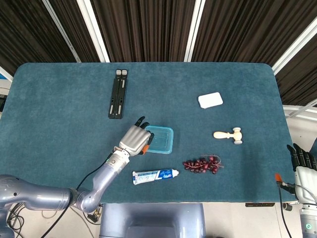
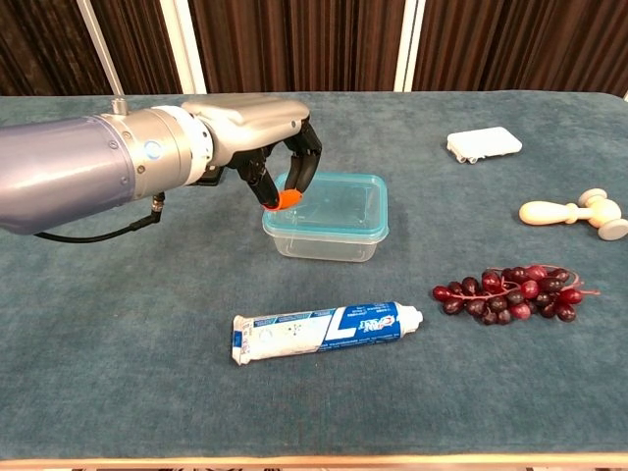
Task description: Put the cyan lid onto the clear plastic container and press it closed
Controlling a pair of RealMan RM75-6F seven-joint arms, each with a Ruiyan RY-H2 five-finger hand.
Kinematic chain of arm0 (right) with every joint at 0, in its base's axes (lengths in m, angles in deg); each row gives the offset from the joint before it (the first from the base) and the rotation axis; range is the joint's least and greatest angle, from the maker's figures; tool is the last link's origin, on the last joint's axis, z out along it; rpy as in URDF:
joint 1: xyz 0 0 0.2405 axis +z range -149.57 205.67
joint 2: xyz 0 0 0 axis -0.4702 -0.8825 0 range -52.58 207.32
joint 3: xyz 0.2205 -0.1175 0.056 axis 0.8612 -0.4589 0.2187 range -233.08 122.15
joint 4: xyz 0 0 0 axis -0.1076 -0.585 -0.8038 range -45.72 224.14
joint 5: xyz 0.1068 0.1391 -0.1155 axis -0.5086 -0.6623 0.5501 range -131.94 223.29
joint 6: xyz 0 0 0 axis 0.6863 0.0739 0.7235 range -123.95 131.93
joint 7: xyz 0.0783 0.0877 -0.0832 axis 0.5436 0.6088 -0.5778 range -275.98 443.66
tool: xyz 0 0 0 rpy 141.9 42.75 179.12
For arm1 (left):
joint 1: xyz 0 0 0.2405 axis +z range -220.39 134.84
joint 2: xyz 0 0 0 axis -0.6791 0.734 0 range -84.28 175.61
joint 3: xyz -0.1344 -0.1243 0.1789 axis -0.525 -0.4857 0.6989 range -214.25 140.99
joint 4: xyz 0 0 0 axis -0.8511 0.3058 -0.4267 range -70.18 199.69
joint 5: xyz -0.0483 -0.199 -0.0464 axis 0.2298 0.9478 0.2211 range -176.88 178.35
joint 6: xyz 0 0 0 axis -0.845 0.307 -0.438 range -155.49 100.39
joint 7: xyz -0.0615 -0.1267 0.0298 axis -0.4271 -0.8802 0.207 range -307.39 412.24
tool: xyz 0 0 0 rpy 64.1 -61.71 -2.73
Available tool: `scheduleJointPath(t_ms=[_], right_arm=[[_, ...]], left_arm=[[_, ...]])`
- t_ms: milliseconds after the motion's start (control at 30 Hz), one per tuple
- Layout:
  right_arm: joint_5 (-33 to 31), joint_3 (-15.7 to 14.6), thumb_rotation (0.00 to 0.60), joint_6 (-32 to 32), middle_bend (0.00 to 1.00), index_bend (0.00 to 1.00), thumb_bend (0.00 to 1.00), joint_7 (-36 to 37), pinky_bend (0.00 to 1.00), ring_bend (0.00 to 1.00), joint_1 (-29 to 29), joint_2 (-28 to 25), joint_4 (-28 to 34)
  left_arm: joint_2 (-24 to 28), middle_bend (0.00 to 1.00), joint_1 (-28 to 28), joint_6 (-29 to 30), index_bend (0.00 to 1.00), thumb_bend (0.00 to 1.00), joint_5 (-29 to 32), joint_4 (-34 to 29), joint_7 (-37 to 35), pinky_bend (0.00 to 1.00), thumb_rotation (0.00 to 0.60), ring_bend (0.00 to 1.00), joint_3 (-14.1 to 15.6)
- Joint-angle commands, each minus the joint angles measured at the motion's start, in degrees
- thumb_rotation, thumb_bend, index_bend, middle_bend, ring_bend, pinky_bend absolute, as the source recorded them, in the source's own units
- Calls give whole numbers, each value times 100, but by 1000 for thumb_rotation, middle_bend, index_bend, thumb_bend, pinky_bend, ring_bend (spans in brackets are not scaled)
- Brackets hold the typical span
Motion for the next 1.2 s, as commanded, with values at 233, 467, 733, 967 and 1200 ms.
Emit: scheduleJointPath(t_ms=[233,467,733,967,1200], right_arm=[[-13,3,600,-3,0,36,362,-6,0,0,0,-1,4],[-16,5,600,4,0,35,362,-12,0,0,-2,-2,9],[-29,7,600,-7,0,36,362,-6,0,0,-1,-9,17],[-40,12,600,-1,0,35,362,-6,0,0,-5,-13,26],[-43,17,600,12,0,36,362,6,0,0,-12,-15,28]], left_arm=[[-25,533,37,-101,623,546,49,62,18,33,600,166,-5],[-121,539,70,-222,623,546,13,200,-24,33,600,172,34],[-238,547,85,-288,624,545,-84,315,-81,33,600,174,13],[-308,547,94,-340,624,545,-44,414,-22,33,600,175,33],[-363,548,115,-379,624,546,-67,501,-37,33,600,174,37]])
